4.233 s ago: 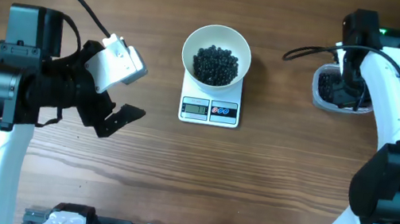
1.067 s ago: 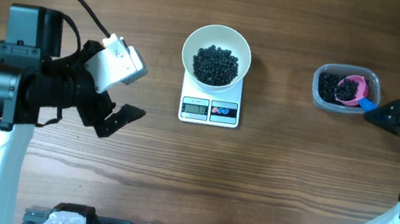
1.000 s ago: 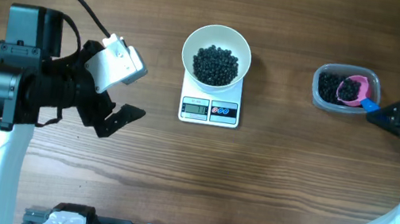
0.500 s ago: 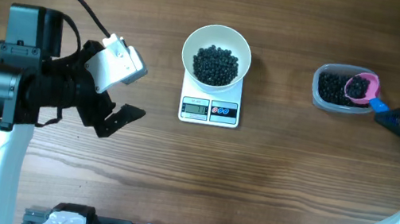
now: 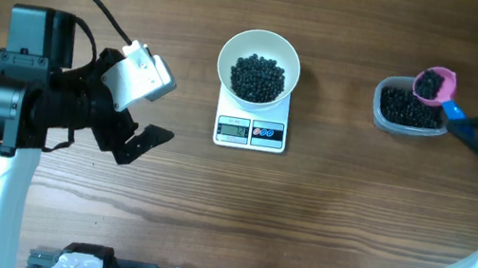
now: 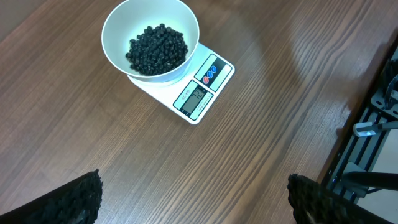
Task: Scoop item into bowl and weigh 150g on scale
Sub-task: 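Drag the scoop through the beans to fill it with the right gripper, then lift the filled pink scoop and carry it left over the cream bowl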
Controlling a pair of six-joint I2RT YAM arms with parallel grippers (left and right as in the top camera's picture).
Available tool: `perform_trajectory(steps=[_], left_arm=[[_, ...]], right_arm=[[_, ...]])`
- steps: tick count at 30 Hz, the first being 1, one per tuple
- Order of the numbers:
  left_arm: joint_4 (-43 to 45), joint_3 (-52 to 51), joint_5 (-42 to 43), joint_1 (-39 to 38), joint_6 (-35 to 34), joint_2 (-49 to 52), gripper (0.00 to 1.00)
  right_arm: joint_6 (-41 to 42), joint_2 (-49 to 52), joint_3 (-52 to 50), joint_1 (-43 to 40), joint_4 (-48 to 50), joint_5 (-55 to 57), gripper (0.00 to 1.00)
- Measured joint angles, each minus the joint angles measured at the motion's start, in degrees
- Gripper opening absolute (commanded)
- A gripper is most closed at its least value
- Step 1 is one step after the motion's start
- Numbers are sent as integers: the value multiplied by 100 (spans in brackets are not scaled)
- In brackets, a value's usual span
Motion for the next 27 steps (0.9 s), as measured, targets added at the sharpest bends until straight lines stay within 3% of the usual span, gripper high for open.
perform_trajectory(steps=[19,27], left_arm=[[2,0,0,0,0,0,100],[0,0,0,0,0,0,100]], right_arm=[[-2,-2,0,2201,13,-857,5],[199,-122,0,3126,627,-1165,5]])
